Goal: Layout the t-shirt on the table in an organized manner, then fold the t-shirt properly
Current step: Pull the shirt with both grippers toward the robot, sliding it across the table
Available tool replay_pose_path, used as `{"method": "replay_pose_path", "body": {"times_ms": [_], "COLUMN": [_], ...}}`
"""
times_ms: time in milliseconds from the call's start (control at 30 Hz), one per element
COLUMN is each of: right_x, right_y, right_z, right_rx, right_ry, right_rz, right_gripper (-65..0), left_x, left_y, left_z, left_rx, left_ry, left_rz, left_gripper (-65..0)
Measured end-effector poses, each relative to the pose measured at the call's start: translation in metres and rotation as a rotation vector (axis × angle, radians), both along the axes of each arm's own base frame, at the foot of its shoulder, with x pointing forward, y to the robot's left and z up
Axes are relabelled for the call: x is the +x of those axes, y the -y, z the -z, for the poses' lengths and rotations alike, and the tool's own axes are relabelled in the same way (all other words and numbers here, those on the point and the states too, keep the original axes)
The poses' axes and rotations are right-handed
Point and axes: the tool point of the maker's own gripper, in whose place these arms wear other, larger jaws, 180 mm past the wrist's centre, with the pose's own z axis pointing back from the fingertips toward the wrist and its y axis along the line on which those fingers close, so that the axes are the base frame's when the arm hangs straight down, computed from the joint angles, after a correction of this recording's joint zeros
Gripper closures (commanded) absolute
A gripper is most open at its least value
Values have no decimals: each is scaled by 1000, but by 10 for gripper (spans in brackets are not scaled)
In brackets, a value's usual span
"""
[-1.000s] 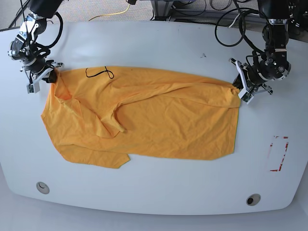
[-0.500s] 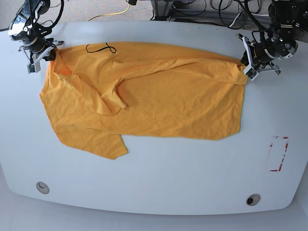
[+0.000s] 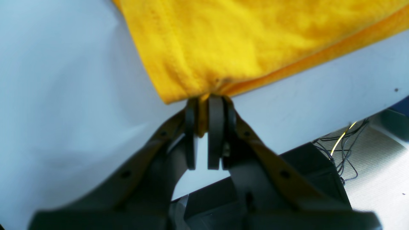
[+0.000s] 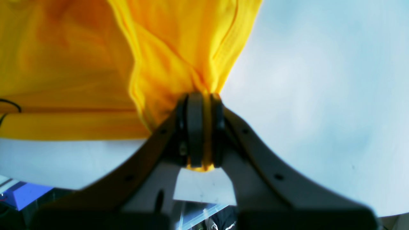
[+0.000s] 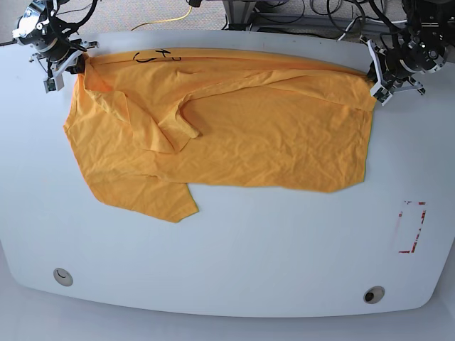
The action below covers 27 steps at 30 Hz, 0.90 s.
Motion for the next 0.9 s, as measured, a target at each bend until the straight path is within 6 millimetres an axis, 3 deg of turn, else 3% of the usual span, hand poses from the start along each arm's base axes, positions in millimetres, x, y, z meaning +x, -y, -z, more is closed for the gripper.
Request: {"method": "replay_pose_path", "body": {"times_ms": [333,667,800,900], "right_x": [-18,-27,-27,-27], "right_y": [10,10,10,10], "right_z": [0,1,1,1], "right_rx": [-16,-16,-16,-17], "right_ry": [-34,-46,-46,-46], "right_rz": [26,25,26,25], "right_gripper": [0,-2,-11,-67], "left_x": [-30,-45,-44,-45], "left_y": [3,5,6,3], "left_z": [9,9,8,9], "left_rx": [-17,-7,-6,9], "left_ry": [-64,-92,-89,-95], "left_rz": [2,19,20,18], "left_gripper": [-11,-18,-114,-249]}}
